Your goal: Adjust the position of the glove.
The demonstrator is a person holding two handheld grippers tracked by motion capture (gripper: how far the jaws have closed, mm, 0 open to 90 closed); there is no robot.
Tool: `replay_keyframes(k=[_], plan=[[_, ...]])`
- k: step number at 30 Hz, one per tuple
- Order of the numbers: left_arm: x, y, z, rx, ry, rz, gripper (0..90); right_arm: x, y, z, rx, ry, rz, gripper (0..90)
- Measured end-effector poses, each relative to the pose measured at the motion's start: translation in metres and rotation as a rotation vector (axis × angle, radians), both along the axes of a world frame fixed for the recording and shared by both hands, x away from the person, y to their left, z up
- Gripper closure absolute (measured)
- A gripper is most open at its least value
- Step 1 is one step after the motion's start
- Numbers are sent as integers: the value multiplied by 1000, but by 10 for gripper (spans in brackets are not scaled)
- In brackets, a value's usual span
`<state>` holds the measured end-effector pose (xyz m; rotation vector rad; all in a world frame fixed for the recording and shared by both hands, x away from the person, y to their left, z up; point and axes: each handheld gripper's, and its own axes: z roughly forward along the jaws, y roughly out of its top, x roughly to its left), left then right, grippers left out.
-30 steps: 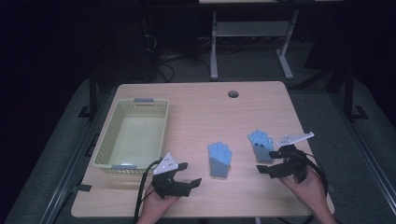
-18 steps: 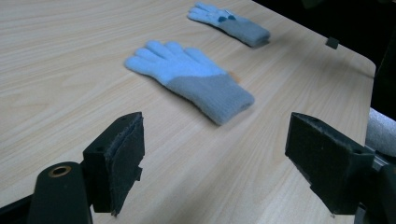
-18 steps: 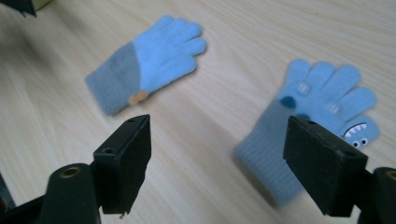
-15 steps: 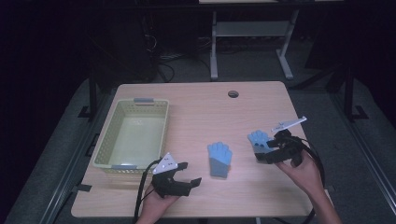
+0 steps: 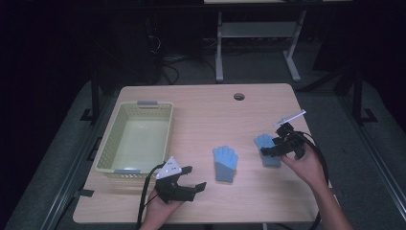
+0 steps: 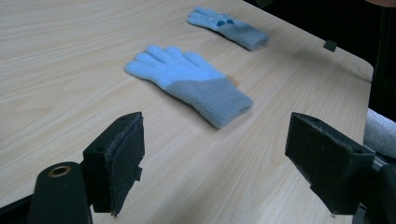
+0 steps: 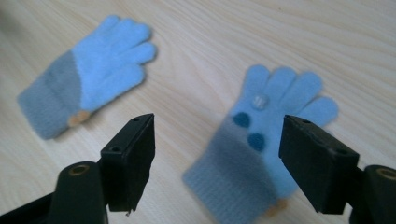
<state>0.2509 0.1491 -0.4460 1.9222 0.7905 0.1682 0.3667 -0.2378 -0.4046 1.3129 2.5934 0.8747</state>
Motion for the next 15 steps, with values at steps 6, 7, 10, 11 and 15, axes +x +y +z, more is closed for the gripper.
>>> replay_keyframes(k=[6,7,10,11,15], plan=[[0,-1,-1,0,-5,-2,194,8,-4,-7,-11,21,-33,307],[0,-1,-1,3,-3,-4,194,10,-5,-8,-17,25,-37,316],[0,-1,-1,6,-9,-6,194,15,-6,-14,-36,42,-51,348],[0,-1,0,7,-13,-8,194,18,-6,-18,-56,61,-57,372],[0,-1,0,5,-11,-7,194,20,-5,-23,-87,79,-62,420]])
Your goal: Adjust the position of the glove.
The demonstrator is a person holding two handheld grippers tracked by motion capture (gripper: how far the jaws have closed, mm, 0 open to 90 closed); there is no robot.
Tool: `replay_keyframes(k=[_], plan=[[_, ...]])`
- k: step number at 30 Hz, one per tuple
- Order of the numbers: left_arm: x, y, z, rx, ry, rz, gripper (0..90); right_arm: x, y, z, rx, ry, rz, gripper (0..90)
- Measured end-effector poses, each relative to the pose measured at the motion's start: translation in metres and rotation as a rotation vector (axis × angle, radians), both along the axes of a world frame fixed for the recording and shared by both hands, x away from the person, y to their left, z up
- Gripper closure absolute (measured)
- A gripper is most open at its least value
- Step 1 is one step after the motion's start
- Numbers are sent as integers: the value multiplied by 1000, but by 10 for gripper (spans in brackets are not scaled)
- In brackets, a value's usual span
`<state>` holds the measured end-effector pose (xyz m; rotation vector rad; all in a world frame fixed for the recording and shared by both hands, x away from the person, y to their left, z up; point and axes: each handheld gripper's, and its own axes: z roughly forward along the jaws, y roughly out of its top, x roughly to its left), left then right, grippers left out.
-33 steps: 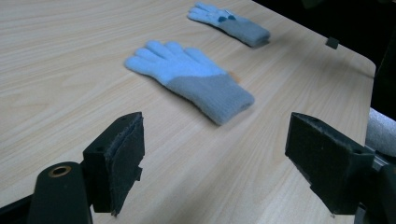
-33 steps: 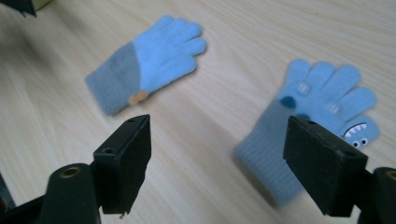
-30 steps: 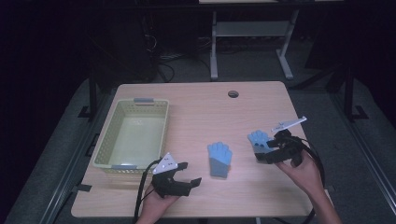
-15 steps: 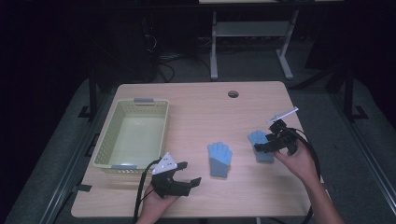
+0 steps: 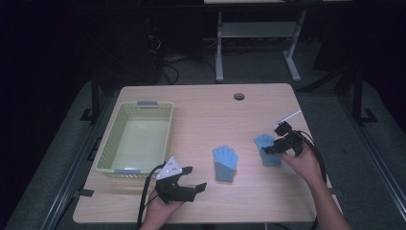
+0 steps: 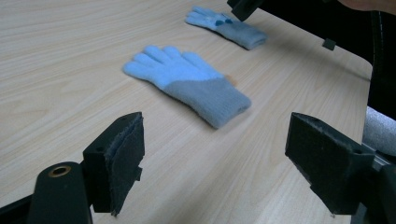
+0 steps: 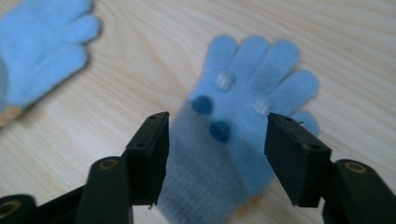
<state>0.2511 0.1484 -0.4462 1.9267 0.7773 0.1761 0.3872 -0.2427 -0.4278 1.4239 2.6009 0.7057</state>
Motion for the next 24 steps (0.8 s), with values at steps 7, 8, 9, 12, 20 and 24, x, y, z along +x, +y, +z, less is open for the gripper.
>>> replay_keyframes(k=[7,8,9,12,20,24], plan=[[0,0,0,-1,-2,2,193,4,6,-13,-103,33,12,559],[0,0,0,-1,-2,2,194,3,8,-15,-118,34,14,566],[0,0,0,-2,1,3,194,3,9,-15,-130,19,18,577],[0,0,-1,2,8,2,194,2,11,-15,-142,11,28,604],[-1,-3,-1,15,2,-2,194,1,13,-15,-142,18,20,760],[-1,-3,-1,16,-2,-2,195,1,13,-14,-138,28,10,797]])
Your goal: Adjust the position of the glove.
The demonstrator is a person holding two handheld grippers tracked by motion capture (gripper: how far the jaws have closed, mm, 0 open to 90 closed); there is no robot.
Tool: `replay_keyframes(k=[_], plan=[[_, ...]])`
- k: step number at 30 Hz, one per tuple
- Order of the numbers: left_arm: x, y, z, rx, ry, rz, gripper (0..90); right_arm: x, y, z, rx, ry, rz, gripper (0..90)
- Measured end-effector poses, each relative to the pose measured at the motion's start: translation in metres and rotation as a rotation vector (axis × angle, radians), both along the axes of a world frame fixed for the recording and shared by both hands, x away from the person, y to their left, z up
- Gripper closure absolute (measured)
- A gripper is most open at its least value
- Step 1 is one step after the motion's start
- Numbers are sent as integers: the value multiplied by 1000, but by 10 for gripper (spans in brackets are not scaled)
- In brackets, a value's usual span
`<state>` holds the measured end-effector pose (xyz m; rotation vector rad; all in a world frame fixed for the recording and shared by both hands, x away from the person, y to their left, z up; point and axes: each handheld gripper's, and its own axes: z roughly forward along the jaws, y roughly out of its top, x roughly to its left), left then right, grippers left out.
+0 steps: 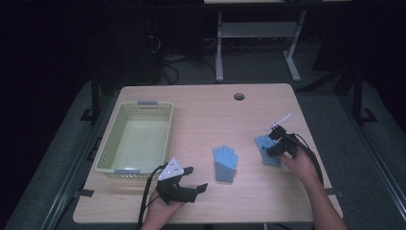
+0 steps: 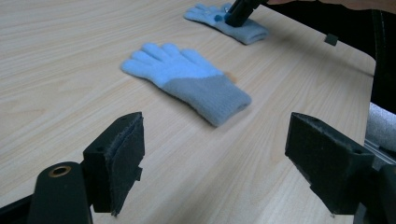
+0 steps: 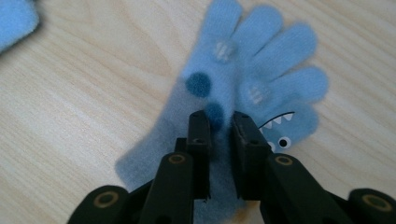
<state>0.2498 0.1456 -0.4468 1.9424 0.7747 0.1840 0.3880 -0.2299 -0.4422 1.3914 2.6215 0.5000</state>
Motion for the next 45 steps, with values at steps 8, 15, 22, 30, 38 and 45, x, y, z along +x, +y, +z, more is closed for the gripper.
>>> replay_keyframes(k=[8,15,22,30,38,45], plan=[[1,1,1,-9,-3,13,196,-3,1,4,7,-9,-4,834],[0,1,1,-3,-9,8,195,-8,1,17,39,-47,4,835],[0,2,2,-12,-18,14,196,-16,4,36,54,-93,3,836],[0,3,3,-12,-26,16,197,-25,14,62,104,-134,31,836],[-1,3,4,-19,-27,14,197,-30,26,75,136,-134,64,836],[0,4,4,-16,-30,13,197,-36,43,86,179,-144,98,835]])
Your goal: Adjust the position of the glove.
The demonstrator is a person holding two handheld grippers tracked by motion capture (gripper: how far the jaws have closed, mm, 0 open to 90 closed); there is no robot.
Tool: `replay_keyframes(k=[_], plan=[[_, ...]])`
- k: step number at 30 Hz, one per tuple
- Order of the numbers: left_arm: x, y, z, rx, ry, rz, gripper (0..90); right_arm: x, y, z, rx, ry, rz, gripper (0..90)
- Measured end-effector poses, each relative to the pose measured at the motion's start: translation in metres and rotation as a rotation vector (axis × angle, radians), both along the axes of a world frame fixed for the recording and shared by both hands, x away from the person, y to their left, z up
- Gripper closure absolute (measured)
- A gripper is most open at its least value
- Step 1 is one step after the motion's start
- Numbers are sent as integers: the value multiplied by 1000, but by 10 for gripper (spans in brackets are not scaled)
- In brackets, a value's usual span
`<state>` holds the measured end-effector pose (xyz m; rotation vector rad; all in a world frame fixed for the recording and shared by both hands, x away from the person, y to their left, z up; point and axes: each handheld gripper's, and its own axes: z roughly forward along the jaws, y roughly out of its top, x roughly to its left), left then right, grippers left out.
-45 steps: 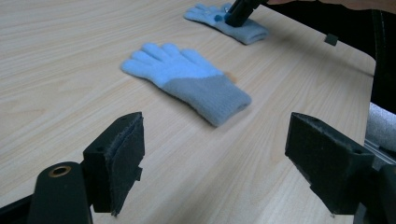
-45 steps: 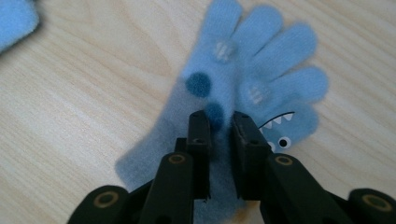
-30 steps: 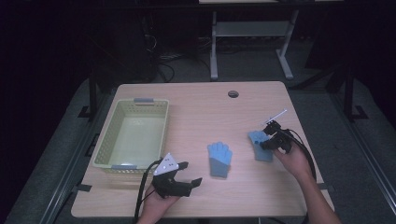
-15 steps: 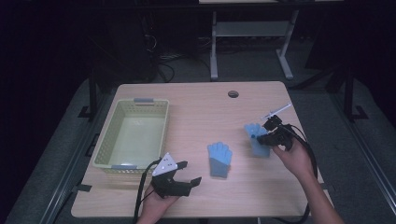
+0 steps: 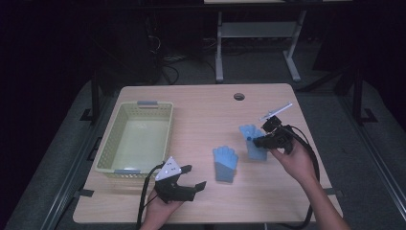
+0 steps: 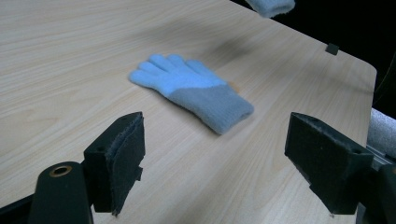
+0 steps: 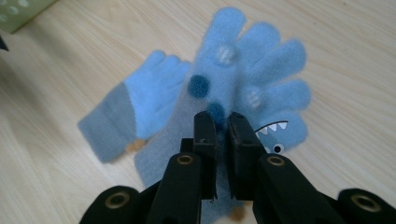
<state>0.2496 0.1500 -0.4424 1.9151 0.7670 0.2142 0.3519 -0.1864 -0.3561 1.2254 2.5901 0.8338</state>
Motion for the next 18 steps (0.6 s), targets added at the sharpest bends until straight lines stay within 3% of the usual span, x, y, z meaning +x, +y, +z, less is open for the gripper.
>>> replay_keyframes(k=[18], plan=[[-2,1,2,1,-14,2,197,-8,33,-1,22,0,63,832]])
